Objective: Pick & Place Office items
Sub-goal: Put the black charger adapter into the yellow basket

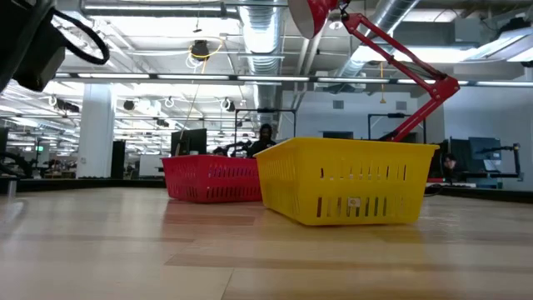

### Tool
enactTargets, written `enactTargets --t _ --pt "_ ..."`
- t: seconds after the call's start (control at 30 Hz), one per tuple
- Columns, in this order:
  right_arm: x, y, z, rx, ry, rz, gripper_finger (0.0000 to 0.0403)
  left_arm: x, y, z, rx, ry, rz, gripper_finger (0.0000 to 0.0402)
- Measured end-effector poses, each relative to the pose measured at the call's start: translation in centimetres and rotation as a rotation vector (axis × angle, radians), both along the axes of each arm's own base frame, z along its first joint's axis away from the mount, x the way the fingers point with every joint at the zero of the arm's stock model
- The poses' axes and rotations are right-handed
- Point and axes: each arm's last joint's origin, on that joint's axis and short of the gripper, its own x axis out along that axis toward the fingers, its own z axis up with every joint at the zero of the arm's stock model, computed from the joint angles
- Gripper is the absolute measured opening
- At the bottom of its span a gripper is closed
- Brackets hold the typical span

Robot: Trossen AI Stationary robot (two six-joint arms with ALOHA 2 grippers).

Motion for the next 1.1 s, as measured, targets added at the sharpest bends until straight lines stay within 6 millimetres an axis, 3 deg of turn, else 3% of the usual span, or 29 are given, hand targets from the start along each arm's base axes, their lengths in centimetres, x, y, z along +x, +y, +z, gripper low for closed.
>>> enactTargets --t 0.27,0.5,0.6,0.83,1.1 --pt "0.0 0.0 0.1 0.002 -0.007 0.0 0.024 0.1 -0.1 -0.9 0.02 0.023 -0.001 0.0228" --pt "0.0 0.0 0.1 0.002 -0.007 0.0 0.024 0.1 0.0 -0.8 0.006 0.03 0.001 0.0161" --pt "0.0 0.0 0.1 0.002 -0.006 0.0 0.024 0.1 0.0 0.0 -0.02 0.009 0.0 0.0137" --pt "0.0 0.0 0.1 0.002 -0.006 0.0 0.024 -0.2 0.3 2.4 -0.073 -0.042 0.002 0.0137" --pt "0.0 0.0 0.1 0.002 -0.006 0.0 0.024 0.3 2.5 5.8 -0.088 -0.18 0.065 0.0138"
